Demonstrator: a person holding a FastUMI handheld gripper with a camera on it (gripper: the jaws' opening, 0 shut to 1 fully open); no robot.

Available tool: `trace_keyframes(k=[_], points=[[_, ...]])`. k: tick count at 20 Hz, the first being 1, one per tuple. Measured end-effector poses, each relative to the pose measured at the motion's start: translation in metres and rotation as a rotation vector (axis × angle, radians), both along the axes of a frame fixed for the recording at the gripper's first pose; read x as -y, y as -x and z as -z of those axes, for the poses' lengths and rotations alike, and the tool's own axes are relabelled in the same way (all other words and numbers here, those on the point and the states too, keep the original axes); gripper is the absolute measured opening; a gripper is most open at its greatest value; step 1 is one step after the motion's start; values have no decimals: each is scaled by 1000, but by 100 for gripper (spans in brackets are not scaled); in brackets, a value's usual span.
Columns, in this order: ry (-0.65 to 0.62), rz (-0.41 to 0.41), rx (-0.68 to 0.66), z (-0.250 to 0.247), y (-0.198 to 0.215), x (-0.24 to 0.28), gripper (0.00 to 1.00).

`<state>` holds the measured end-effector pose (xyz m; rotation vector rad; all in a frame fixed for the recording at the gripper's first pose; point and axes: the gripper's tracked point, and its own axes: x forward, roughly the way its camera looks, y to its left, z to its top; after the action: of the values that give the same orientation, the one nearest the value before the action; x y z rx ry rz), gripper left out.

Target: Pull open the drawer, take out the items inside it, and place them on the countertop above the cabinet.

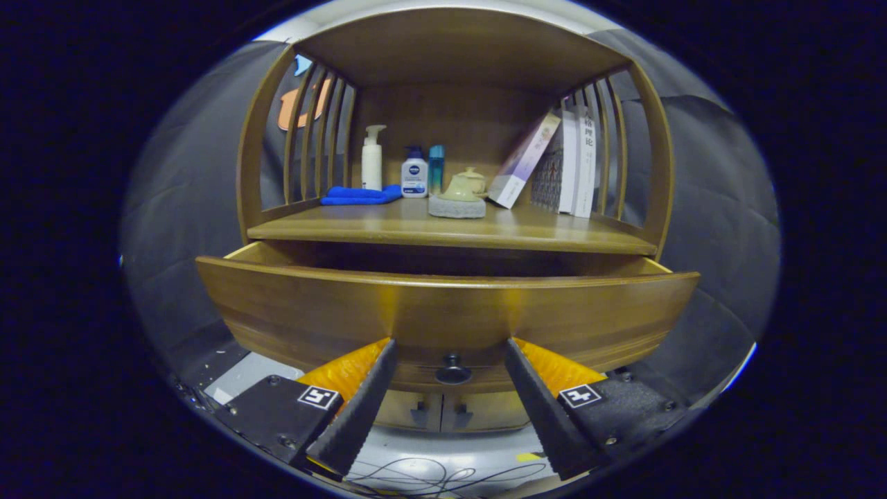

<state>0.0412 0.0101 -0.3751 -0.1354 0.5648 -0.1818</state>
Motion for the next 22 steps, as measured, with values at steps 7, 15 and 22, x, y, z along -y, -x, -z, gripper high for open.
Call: trace_keyframes(k=[7,15,22], points=[[7,1,-17,11,-37,9,100],[26,19,-28,17,-63,13,100],[10,-41,-37,10,-56,6,100]])
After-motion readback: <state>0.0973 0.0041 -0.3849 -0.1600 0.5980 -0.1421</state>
